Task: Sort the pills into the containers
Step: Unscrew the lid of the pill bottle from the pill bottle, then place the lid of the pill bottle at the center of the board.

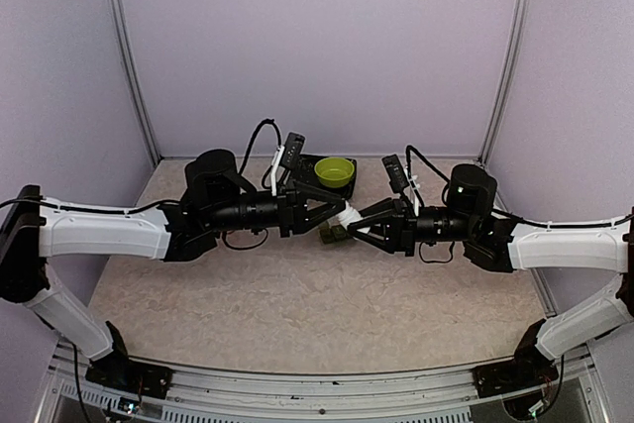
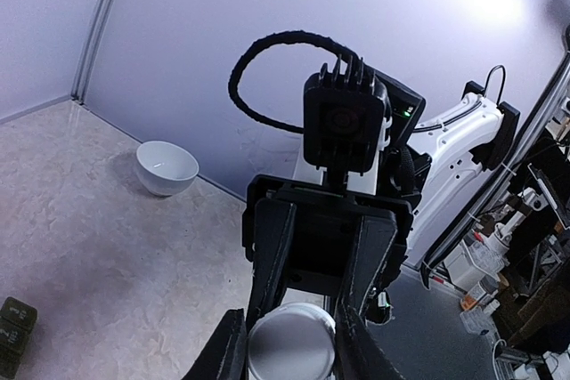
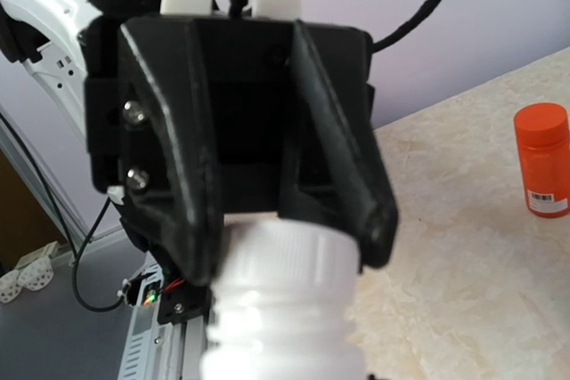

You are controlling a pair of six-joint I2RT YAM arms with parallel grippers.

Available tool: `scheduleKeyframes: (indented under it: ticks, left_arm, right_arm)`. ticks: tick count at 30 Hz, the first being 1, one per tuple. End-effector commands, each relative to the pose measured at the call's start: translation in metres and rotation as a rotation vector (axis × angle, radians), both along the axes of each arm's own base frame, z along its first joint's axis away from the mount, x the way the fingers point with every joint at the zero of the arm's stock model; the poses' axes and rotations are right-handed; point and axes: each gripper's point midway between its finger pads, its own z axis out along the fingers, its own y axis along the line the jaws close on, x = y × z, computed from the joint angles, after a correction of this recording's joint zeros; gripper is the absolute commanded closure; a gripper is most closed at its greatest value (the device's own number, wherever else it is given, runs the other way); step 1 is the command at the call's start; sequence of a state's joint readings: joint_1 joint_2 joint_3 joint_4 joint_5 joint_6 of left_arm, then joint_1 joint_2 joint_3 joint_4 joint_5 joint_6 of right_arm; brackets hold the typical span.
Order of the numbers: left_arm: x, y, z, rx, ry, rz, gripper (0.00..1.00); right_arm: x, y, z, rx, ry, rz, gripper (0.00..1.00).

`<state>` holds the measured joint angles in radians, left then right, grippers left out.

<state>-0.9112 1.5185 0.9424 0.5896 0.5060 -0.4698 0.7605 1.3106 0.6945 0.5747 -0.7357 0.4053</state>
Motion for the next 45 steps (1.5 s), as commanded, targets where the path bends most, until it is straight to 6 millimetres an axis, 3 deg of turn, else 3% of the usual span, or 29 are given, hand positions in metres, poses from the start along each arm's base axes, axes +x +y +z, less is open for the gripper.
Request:
scheduleKeyframes:
  ticks: [1,9,14,21,31,38,45]
  left_arm:
    - [0.005,0.009,0.013,-0.029,-0.033,0.056,0.71]
    - [0.017,0.018,0.013,-0.01,-0.035,0.141,0.7]
    - [0.037,0.028,-0.007,0.077,-0.021,0.252,0.7]
    - [0.068,0.057,-0.054,0.237,-0.019,0.45,0.67]
    - [0.112,0.101,-0.144,0.471,0.055,0.685,0.66]
    - [0.127,0.11,-0.215,0.623,0.111,0.765,0.67]
    - [0.135,0.111,-0.253,0.7,0.124,0.788,0.67]
  right_arm:
    - [0.002,-0.004,0.01,0.023,-0.041,-0.015,1.0]
    - [0.007,-0.004,0.003,-0.004,-0.031,-0.042,1.0]
    - [0.011,-0.008,-0.002,-0.019,-0.039,-0.076,1.0]
    - [0.015,-0.014,-0.007,-0.039,-0.049,-0.107,1.0]
    - [0.016,-0.016,-0.007,-0.042,-0.051,-0.114,1.0]
    - [0.016,-0.016,-0.005,-0.045,-0.054,-0.114,1.0]
    - [0.019,-0.018,-0.007,-0.055,-0.059,-0.124,1.0]
